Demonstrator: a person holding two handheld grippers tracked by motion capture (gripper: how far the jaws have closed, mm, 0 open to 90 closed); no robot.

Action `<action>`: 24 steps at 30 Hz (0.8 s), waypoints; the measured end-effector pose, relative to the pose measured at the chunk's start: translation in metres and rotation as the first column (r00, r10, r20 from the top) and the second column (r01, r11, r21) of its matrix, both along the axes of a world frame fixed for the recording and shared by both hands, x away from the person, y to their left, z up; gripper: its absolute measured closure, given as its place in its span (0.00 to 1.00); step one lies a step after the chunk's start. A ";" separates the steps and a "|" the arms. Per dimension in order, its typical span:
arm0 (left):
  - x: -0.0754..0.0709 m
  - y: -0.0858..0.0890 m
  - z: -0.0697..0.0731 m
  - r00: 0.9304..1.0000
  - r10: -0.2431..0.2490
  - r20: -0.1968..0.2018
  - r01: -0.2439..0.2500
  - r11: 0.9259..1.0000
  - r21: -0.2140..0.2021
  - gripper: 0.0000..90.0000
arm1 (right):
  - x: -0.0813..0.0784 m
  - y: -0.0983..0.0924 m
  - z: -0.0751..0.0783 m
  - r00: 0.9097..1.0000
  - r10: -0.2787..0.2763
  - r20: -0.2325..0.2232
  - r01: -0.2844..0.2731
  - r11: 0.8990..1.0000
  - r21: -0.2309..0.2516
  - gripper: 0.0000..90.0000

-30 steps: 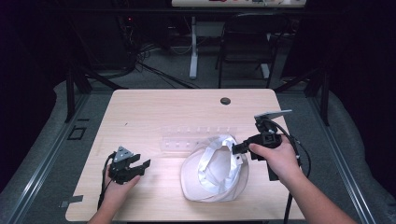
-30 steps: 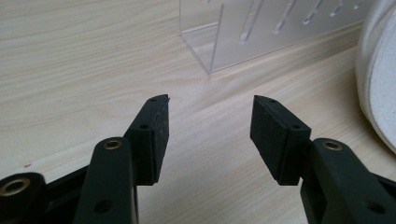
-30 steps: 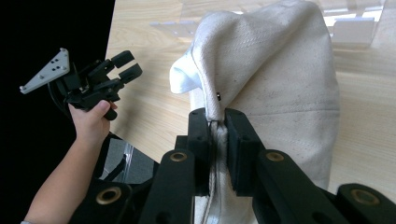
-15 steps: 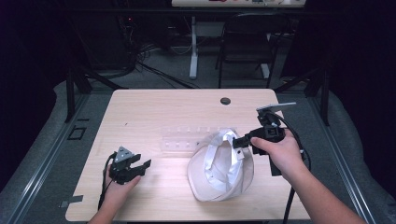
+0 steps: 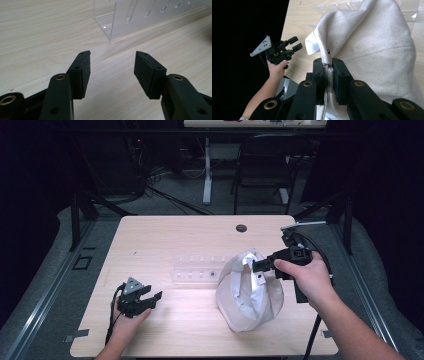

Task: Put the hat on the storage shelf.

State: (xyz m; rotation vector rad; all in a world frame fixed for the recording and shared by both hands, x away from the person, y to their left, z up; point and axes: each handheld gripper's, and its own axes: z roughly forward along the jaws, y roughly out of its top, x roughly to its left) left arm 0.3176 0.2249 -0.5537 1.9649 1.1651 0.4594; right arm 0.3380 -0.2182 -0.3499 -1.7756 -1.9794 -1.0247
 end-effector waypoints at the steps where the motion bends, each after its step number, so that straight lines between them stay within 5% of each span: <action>1: 0.000 0.000 0.000 1.000 0.001 0.000 -0.001 1.000 0.000 0.53 | 0.000 -0.001 0.001 1.000 -0.005 0.004 0.005 1.000 0.007 0.91; 24: 0.000 -0.003 -0.001 1.000 -0.007 -0.002 0.007 1.000 0.000 0.52 | 0.007 -0.017 0.030 0.998 -0.046 0.048 0.042 0.996 0.082 0.91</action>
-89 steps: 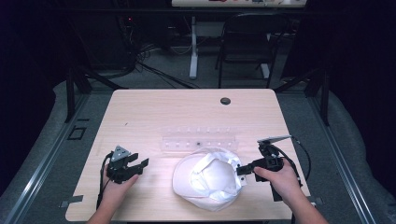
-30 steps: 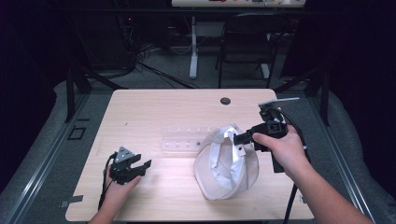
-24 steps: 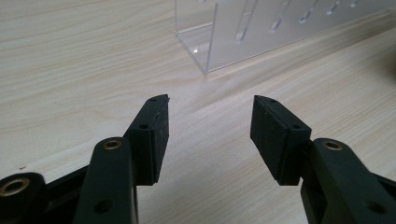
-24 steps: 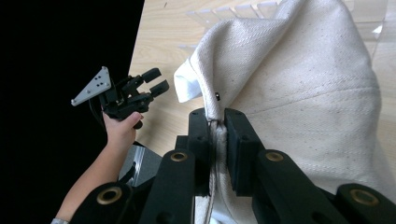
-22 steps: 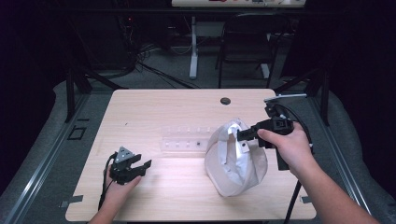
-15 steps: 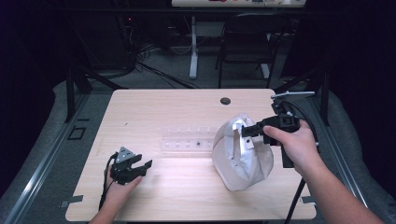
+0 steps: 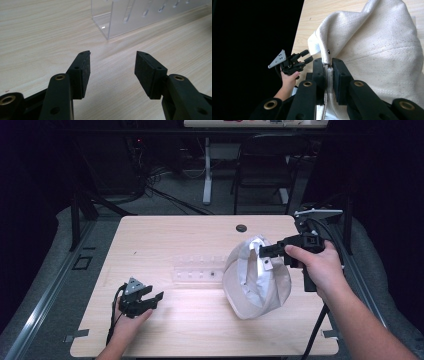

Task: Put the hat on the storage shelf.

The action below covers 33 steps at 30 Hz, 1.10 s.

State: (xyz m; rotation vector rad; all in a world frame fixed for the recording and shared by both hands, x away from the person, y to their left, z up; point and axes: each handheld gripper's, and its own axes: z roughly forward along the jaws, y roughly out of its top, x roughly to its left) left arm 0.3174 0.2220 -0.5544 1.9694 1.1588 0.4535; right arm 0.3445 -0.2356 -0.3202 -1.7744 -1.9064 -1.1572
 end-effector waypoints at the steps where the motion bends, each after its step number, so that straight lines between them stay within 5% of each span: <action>1: 0.000 0.000 0.000 1.000 0.001 0.000 -0.001 1.000 -0.001 0.52 | 0.001 0.001 0.002 1.000 -0.005 0.007 0.005 1.000 0.003 0.91; 20: -0.001 -0.003 0.000 1.000 -0.007 0.004 0.007 1.000 0.001 0.52 | 0.018 0.006 0.033 0.997 -0.045 0.057 0.041 0.997 0.063 0.91; 27: -0.001 -0.005 0.000 1.000 -0.023 -0.001 0.023 1.000 0.012 0.52 | 0.026 0.014 0.037 0.997 -0.053 0.058 0.050 0.997 0.055 0.91; 33: -0.006 -0.011 0.004 0.998 -0.047 0.034 0.047 0.999 0.001 0.52 | 0.034 0.021 0.039 0.996 -0.070 0.057 0.068 0.997 0.041 0.91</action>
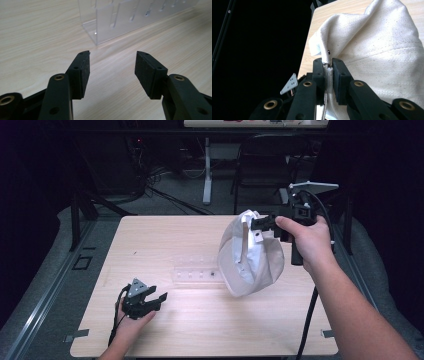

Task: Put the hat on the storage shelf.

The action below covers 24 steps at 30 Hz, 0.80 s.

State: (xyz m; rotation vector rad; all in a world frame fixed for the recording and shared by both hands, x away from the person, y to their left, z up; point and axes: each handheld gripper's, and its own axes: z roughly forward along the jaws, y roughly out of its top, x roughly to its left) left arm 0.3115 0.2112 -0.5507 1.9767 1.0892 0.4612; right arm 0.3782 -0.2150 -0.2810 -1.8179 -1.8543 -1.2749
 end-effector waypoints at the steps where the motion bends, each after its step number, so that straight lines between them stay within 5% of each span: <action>1: -0.001 -0.002 0.002 1.000 -0.007 0.003 0.007 1.000 -0.004 0.52 | 0.000 0.000 0.000 1.000 0.000 0.000 0.000 1.000 0.000 0.91; 14: -0.003 -0.045 0.026 0.992 -0.109 0.066 0.112 0.993 -0.040 0.50 | 0.019 0.011 0.006 1.000 -0.024 0.012 0.024 0.999 0.044 0.91; 24: 0.006 -0.098 0.060 0.969 -0.195 0.151 0.203 0.979 -0.036 0.54 | 0.035 0.022 0.005 0.999 -0.047 0.012 0.047 0.998 0.052 0.91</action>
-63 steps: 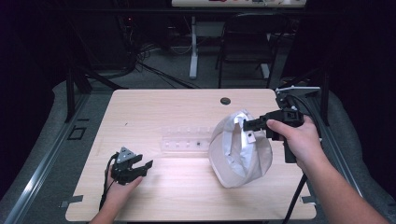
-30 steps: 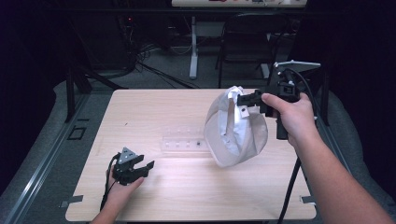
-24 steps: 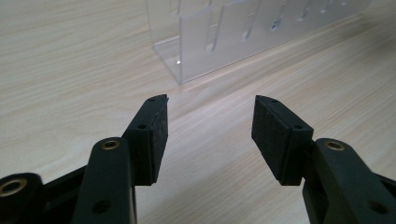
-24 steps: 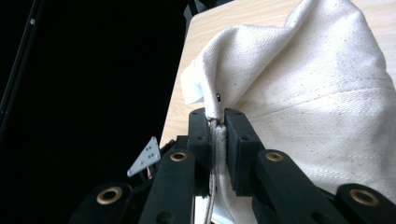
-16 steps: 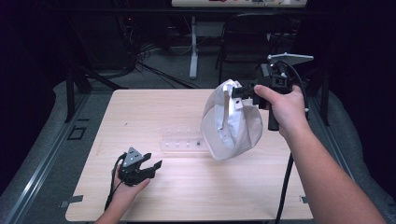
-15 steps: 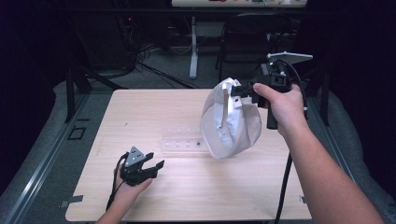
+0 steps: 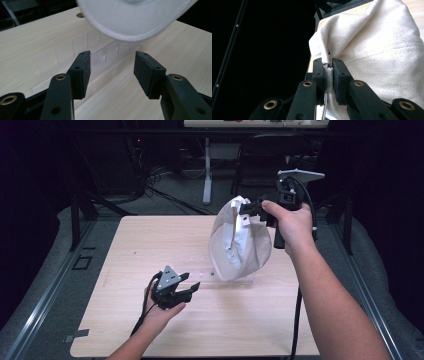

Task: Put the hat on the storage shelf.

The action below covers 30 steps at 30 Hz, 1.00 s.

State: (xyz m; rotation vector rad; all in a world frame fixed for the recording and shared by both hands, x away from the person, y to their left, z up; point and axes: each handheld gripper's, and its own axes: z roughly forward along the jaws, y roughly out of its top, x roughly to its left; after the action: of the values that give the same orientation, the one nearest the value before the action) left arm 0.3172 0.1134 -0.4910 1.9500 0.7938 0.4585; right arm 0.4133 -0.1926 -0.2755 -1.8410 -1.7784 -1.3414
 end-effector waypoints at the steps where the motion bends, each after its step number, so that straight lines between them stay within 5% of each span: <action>1: 0.000 -0.004 0.002 1.000 -0.007 0.003 0.007 1.000 -0.001 0.54 | 0.001 0.001 0.000 1.000 -0.001 0.000 0.001 1.000 -0.001 0.91; 10: 0.003 -0.051 0.021 0.997 -0.064 0.044 0.063 0.998 0.011 0.52 | 0.009 0.005 0.002 1.000 -0.023 0.004 0.023 1.000 0.006 0.91; 17: 0.007 -0.081 0.024 0.996 -0.060 0.073 0.054 0.995 0.078 0.52 | 0.012 0.007 0.004 1.000 -0.028 0.008 0.028 1.000 0.008 0.91; 25: 0.019 -0.095 0.016 0.997 -0.012 0.081 0.003 0.994 0.107 0.57 | 0.013 0.013 0.006 1.000 -0.025 0.009 0.025 1.000 0.005 0.91; 30: 0.020 -0.093 0.016 0.995 0.000 0.103 -0.014 0.991 0.135 0.69 | 0.012 0.017 0.007 1.000 -0.016 0.012 0.016 1.000 -0.003 0.91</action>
State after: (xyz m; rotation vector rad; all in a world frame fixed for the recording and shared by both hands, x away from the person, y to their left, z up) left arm 0.3373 0.0202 -0.4748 2.0310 0.7202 0.6263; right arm 0.4251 -0.1756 -0.2688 -1.8568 -1.7762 -1.3589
